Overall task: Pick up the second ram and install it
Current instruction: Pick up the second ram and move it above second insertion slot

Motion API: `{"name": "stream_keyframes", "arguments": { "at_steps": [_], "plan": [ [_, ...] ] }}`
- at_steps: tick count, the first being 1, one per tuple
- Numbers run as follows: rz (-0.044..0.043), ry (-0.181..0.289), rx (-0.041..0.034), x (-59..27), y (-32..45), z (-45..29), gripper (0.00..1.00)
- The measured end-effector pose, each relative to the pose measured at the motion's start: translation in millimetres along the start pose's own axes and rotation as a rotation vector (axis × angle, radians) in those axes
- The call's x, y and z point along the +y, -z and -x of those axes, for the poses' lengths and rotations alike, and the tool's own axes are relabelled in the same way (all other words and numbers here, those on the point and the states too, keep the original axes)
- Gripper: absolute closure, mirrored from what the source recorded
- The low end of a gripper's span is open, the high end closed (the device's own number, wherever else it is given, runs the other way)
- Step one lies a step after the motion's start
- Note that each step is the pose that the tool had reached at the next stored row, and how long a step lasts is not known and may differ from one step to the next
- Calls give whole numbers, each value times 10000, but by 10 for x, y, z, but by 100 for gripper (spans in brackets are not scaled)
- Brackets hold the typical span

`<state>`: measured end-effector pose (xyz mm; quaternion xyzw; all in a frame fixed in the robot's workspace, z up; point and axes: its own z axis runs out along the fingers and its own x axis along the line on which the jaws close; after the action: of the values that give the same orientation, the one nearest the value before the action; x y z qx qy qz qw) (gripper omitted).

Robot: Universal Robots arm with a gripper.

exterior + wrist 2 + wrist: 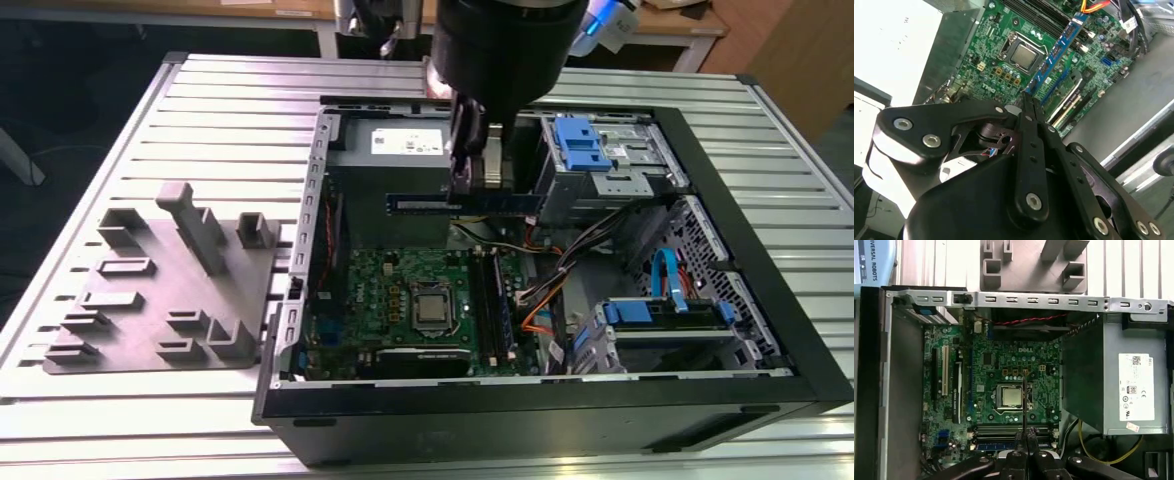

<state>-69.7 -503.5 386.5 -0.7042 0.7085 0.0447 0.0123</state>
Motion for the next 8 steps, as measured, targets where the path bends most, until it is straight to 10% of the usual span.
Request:
{"name": "stream_keyframes", "arguments": {
  "at_steps": [8],
  "plan": [
    [7,0,-2,-7,-130,42,92]
  ]
}}
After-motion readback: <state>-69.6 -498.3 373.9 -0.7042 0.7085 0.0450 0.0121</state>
